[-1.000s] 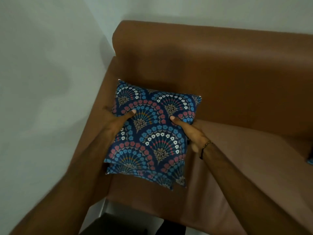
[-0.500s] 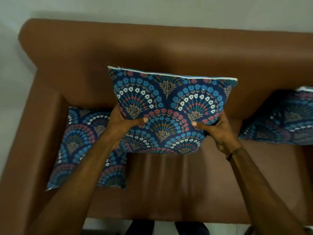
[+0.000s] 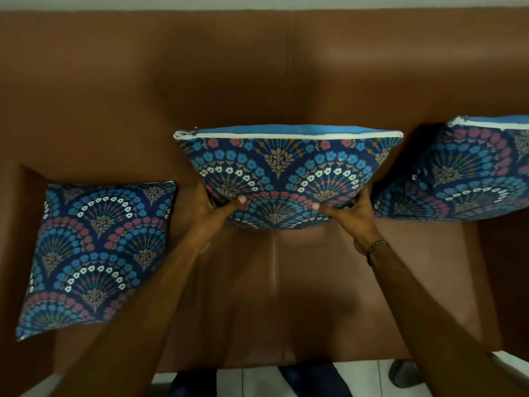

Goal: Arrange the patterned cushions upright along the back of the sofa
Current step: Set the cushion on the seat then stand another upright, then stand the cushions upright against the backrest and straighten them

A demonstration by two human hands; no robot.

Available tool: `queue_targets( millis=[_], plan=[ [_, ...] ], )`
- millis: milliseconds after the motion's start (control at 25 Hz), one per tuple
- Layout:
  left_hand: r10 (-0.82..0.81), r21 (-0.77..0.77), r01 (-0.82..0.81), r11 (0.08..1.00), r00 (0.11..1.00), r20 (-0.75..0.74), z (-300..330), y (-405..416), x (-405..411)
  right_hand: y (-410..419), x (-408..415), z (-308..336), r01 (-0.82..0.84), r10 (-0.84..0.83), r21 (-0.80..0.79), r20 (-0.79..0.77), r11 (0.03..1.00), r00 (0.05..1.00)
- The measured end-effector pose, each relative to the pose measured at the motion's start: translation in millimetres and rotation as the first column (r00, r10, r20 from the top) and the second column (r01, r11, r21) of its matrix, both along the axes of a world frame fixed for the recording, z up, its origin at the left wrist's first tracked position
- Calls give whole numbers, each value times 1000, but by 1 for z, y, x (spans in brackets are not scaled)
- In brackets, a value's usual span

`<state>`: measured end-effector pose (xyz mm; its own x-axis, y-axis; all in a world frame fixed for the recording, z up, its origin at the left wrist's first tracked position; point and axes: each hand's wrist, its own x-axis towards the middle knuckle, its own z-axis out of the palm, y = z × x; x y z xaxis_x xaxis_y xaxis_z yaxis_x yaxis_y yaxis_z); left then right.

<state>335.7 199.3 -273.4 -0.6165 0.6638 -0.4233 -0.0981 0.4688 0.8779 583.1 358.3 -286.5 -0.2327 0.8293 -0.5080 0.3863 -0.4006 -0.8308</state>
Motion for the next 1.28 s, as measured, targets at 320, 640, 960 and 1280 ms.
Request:
queue_targets(
  millis=[320,640,960,1280],
  plan=[
    [-305,-576,-108,810,762,-572,-57,-126,-119,-143,-126,-33,-159,296,-568,157,808,942],
    [226,-568,-218,794,972,-57,-58,-244,-277,-245,-323,-52,-381,532,-738,-36,556,846],
    [268,-92,-266,960,963,11,-39,-256,-304,-246,-350,-21,-208,192,-166,-111,964,975],
    [45,-112,-49,992,998,-39,-35,-241,-342,-216,-388,-3,-395,396,-35,37,918,917]
  ],
)
